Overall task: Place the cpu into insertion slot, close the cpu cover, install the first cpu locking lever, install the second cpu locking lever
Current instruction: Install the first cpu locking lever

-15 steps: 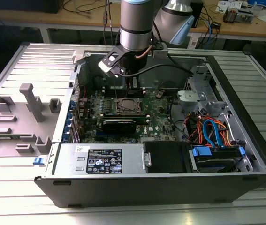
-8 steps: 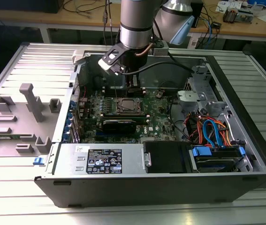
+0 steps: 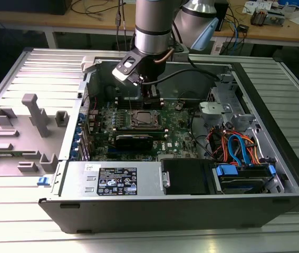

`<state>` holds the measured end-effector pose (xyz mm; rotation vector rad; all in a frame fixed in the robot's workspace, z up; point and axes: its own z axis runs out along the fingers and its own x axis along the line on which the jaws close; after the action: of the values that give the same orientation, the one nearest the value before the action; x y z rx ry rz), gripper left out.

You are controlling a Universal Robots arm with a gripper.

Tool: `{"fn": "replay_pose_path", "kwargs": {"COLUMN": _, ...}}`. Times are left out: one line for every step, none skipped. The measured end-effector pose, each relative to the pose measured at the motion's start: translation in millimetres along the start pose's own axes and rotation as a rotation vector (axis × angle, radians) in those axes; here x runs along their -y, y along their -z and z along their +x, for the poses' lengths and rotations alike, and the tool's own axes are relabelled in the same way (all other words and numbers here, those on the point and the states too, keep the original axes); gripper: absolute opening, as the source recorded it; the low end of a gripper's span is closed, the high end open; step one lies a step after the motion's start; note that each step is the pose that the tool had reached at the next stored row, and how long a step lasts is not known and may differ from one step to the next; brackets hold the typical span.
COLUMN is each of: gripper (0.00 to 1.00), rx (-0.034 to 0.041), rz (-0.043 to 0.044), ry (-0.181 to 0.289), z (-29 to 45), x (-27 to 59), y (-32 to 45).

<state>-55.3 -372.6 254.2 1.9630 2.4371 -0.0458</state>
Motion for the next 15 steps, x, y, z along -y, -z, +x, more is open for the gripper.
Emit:
{"fn": "replay_pose_path", "kwargs": {"gripper": 0.11, "rx": 0.0002, "rz": -0.0005, "ry": 0.018, "z": 0.0, "x": 0.0, "y": 0.0}}
{"fn": "replay_pose_path", "kwargs": {"gripper": 0.11, "rx": 0.0006, "rz": -0.0011, "ry": 0.040, "z": 0.0, "x": 0.0, "y": 0.0}}
{"fn": "replay_pose_path", "kwargs": {"gripper": 0.11, "rx": 0.0008, "rz": -0.0016, "ry": 0.055, "z": 0.0, "x": 0.0, "y": 0.0}}
{"fn": "replay_pose_path", "kwargs": {"gripper": 0.11, "rx": 0.0010, "rz": -0.0019, "ry": 0.067, "z": 0.0, "x": 0.0, "y": 0.0}}
{"fn": "replay_pose_path", "kwargs": {"gripper": 0.11, "rx": 0.0012, "rz": -0.0021, "ry": 0.077, "z": 0.0, "x": 0.0, "y": 0.0}}
{"fn": "replay_pose_path", "kwargs": {"gripper": 0.11, "rx": 0.0014, "rz": -0.0025, "ry": 0.088, "z": 0.0, "x": 0.0, "y": 0.0}}
{"fn": "replay_pose_path", "kwargs": {"gripper": 0.11, "rx": 0.0015, "rz": -0.0027, "ry": 0.095, "z": 0.0, "x": 0.0, "y": 0.0}}
{"fn": "replay_pose_path", "kwargs": {"gripper": 0.11, "rx": 0.0016, "rz": -0.0028, "ry": 0.100, "z": 0.0, "x": 0.0, "y": 0.0}}
{"fn": "replay_pose_path", "kwargs": {"gripper": 0.11, "rx": 0.0016, "rz": -0.0029, "ry": 0.105, "z": 0.0, "x": 0.0, "y": 0.0}}
{"fn": "replay_pose_path", "kwargs": {"gripper": 0.11, "rx": 0.0017, "rz": -0.0031, "ry": 0.110, "z": 0.0, "x": 0.0, "y": 0.0}}
{"fn": "replay_pose_path", "kwargs": {"gripper": 0.11, "rx": 0.0018, "rz": -0.0033, "ry": 0.116, "z": 0.0, "x": 0.0, "y": 0.0}}
{"fn": "replay_pose_path", "kwargs": {"gripper": 0.11, "rx": 0.0018, "rz": -0.0034, "ry": 0.121, "z": 0.0, "x": 0.0, "y": 0.0}}
{"fn": "replay_pose_path", "kwargs": {"gripper": 0.11, "rx": 0.0019, "rz": -0.0036, "ry": 0.128, "z": 0.0, "x": 0.0, "y": 0.0}}
{"fn": "replay_pose_path", "kwargs": {"gripper": 0.11, "rx": 0.0020, "rz": -0.0037, "ry": 0.133, "z": 0.0, "x": 0.0, "y": 0.0}}
{"fn": "replay_pose_path", "kwargs": {"gripper": 0.11, "rx": 0.0021, "rz": -0.0038, "ry": 0.137, "z": 0.0, "x": 0.0, "y": 0.0}}
